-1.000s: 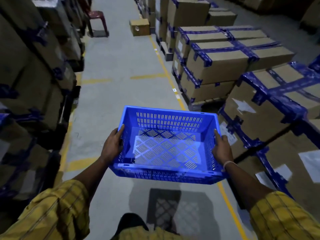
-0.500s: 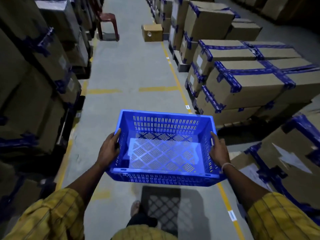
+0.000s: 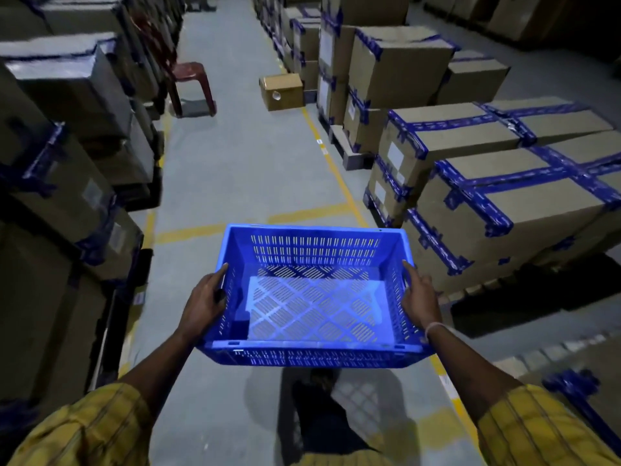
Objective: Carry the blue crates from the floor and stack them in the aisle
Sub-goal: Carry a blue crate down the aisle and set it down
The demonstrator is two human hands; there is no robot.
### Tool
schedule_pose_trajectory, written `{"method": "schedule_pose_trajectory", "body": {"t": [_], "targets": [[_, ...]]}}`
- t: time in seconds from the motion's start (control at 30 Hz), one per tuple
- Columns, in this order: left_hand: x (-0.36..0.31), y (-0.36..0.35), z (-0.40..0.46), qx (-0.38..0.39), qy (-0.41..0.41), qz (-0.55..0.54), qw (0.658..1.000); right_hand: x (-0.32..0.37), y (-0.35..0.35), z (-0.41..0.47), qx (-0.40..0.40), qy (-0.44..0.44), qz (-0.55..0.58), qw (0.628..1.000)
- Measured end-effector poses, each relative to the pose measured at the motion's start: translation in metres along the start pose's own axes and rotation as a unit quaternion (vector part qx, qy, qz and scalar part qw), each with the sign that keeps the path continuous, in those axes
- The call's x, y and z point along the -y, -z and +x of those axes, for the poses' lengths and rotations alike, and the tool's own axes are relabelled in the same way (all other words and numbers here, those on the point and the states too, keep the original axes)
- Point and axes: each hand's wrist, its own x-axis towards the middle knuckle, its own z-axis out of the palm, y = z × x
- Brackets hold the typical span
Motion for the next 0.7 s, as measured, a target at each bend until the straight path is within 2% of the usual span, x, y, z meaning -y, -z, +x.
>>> {"method": "schedule_pose_trajectory", "body": {"t": [0.33,0.53,0.7], "targets": [[0.034,0.016,0.246,-0.039,0.021,-0.028,0.999,0.107,-0.025,0.259,0.008,0.044,-0.027,0.999],[0.060,0.038,0.371,-0.072,0.065,-0.028,0.995,0.180,-0.052,0.393,0.015,0.054,-0.048,0.997],[0.119,0.050,0.488,-0.064,0.064,-0.047,0.995,0.240,-0.103,0.500,0.007,0.058,-0.055,0.997]]}}
